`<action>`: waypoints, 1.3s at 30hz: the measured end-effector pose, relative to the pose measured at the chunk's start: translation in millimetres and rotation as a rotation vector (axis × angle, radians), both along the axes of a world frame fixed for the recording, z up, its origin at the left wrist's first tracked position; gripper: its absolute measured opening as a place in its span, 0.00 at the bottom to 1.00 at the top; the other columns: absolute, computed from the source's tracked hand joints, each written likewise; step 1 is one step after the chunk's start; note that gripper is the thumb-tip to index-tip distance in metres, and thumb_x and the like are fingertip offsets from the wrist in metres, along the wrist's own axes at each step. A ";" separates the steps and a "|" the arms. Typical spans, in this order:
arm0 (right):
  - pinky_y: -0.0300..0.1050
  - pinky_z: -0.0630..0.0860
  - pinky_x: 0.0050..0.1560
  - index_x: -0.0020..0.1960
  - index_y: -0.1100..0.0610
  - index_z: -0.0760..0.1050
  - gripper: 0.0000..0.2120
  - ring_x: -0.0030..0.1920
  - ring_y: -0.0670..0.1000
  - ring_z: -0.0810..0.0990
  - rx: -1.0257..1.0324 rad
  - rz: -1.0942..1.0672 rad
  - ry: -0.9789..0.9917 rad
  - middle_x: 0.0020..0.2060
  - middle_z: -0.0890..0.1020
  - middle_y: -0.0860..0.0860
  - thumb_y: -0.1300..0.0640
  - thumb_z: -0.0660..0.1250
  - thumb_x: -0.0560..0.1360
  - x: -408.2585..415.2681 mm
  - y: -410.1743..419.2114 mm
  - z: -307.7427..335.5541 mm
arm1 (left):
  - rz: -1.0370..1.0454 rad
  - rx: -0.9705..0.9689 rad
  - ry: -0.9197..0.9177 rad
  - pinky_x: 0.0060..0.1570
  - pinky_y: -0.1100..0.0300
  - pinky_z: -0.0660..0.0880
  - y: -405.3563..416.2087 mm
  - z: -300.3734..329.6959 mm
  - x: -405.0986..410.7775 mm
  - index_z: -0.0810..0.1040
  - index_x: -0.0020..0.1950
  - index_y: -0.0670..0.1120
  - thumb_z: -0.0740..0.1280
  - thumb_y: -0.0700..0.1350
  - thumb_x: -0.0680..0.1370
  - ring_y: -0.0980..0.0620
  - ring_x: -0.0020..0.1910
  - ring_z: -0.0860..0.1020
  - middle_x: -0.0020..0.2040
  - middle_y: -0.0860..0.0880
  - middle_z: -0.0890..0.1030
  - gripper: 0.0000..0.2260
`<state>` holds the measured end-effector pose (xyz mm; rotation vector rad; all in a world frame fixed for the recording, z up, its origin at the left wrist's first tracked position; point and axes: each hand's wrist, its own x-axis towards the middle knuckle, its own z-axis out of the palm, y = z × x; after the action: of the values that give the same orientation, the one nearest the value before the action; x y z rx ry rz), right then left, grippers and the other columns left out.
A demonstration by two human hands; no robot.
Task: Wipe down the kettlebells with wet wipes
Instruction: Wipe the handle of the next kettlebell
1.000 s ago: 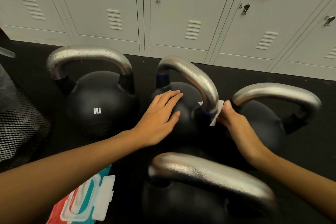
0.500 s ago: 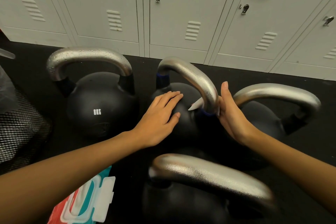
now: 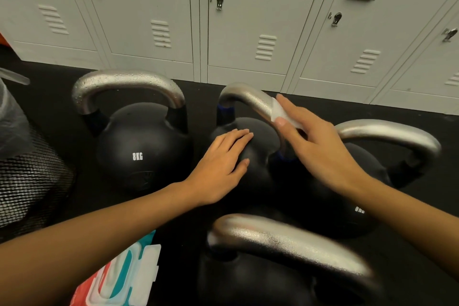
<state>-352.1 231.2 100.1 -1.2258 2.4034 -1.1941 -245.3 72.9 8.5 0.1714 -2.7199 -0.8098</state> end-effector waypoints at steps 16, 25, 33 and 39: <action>0.20 0.63 0.52 0.75 0.39 0.64 0.20 0.57 0.41 0.75 0.067 0.007 0.034 0.58 0.80 0.44 0.45 0.54 0.83 -1.3 1.9 1.7 | -0.097 -0.263 -0.079 0.73 0.61 0.36 -6.0 -6.7 7.9 0.42 0.79 0.49 0.60 0.64 0.76 0.56 0.76 0.38 0.79 0.53 0.44 0.40; 0.59 0.65 0.68 0.74 0.47 0.69 0.23 0.75 0.64 0.63 0.214 0.051 0.707 0.73 0.69 0.56 0.44 0.52 0.82 -3.9 1.5 -13.0 | -0.102 -0.275 -0.082 0.74 0.58 0.37 -6.5 -8.7 7.1 0.41 0.78 0.49 0.60 0.64 0.77 0.55 0.76 0.38 0.79 0.53 0.43 0.40; 0.60 0.70 0.65 0.67 0.49 0.77 0.15 0.60 0.68 0.76 0.318 0.161 0.886 0.68 0.75 0.60 0.56 0.63 0.81 -19.9 -65.9 8.4 | -0.085 -0.282 -0.066 0.75 0.55 0.40 -7.0 -13.6 5.7 0.42 0.78 0.48 0.58 0.65 0.76 0.55 0.77 0.39 0.79 0.52 0.45 0.40; 0.59 0.73 0.62 0.67 0.48 0.76 0.16 0.63 0.65 0.74 0.366 0.185 0.860 0.70 0.73 0.57 0.56 0.64 0.80 -11.8 -49.1 22.2 | -0.091 -0.277 -0.062 0.75 0.55 0.41 -8.1 -13.3 5.6 0.43 0.79 0.49 0.59 0.65 0.76 0.54 0.77 0.39 0.79 0.52 0.45 0.40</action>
<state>-363.9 182.0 122.3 -2.0404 2.7500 -0.1224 -239.7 64.8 -4.9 0.0128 -2.8800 -0.4488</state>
